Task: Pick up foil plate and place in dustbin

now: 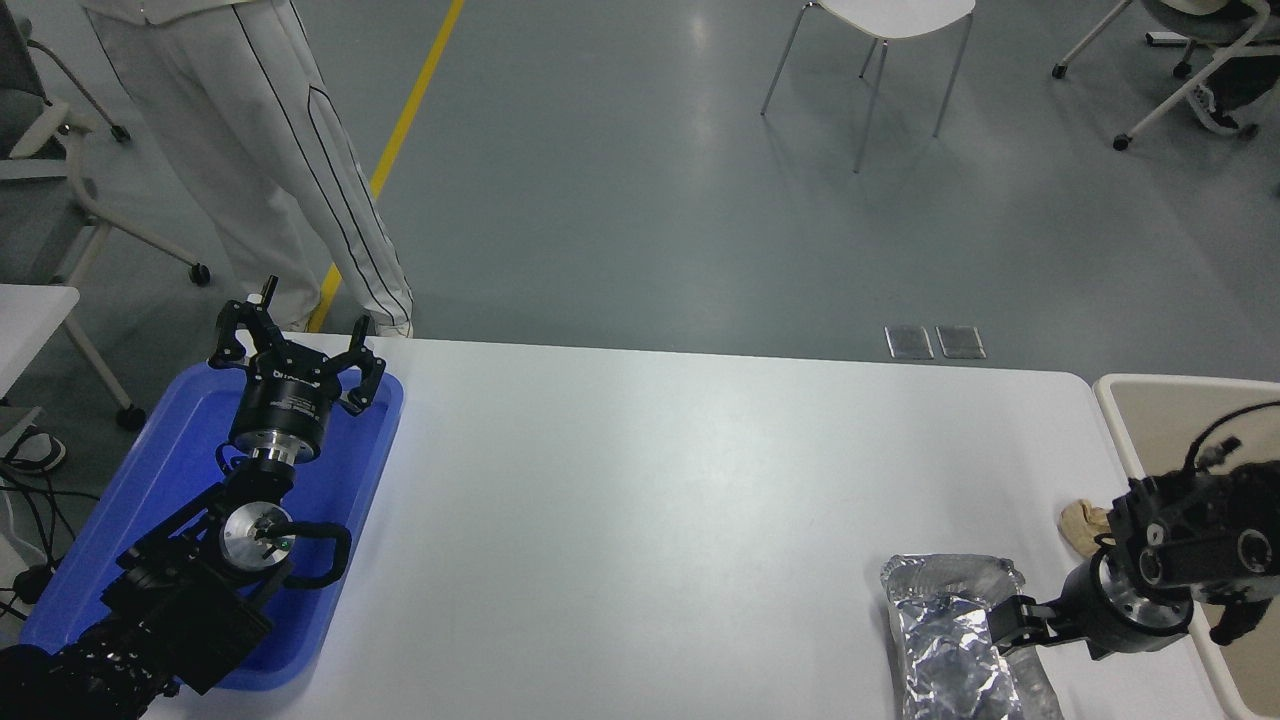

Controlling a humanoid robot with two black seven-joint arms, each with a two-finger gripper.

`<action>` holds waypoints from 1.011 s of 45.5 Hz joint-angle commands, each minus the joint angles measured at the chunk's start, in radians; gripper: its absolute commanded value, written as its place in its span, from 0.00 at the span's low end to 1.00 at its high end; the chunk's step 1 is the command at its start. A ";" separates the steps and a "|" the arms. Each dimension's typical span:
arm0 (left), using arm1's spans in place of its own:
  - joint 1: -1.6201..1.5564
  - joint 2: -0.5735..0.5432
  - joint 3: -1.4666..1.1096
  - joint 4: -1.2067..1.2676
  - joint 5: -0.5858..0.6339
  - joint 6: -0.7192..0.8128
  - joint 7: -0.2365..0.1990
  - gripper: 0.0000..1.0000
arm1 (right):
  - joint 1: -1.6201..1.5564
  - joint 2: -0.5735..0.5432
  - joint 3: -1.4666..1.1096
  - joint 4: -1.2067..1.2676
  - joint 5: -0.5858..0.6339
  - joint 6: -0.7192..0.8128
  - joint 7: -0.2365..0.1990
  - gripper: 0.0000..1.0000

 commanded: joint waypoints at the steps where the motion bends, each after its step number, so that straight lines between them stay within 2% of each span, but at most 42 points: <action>1: -0.001 0.000 0.002 0.000 0.000 0.000 0.000 1.00 | -0.092 0.010 0.030 -0.039 -0.013 -0.082 0.000 0.88; 5: -0.001 0.000 0.000 0.000 0.000 0.000 0.000 1.00 | -0.100 0.010 0.030 -0.040 -0.013 -0.103 0.000 0.84; 8: -0.001 0.000 0.000 0.000 0.000 0.000 0.000 1.00 | -0.100 0.011 0.030 -0.040 -0.013 -0.103 0.000 0.74; 10: -0.001 0.000 0.000 0.000 0.000 0.000 0.000 1.00 | -0.098 0.016 0.030 -0.040 -0.012 -0.103 0.000 0.60; 15: 0.000 0.000 0.002 0.000 0.000 0.000 0.000 1.00 | -0.095 0.016 0.031 -0.036 -0.007 -0.102 0.000 0.18; 19: -0.001 0.000 0.000 0.000 0.000 0.000 0.000 1.00 | -0.095 0.016 0.031 -0.033 -0.006 -0.099 -0.001 0.00; 46: -0.001 0.000 0.000 0.000 0.000 0.000 0.000 1.00 | -0.057 -0.023 0.040 0.010 0.033 -0.088 0.000 0.00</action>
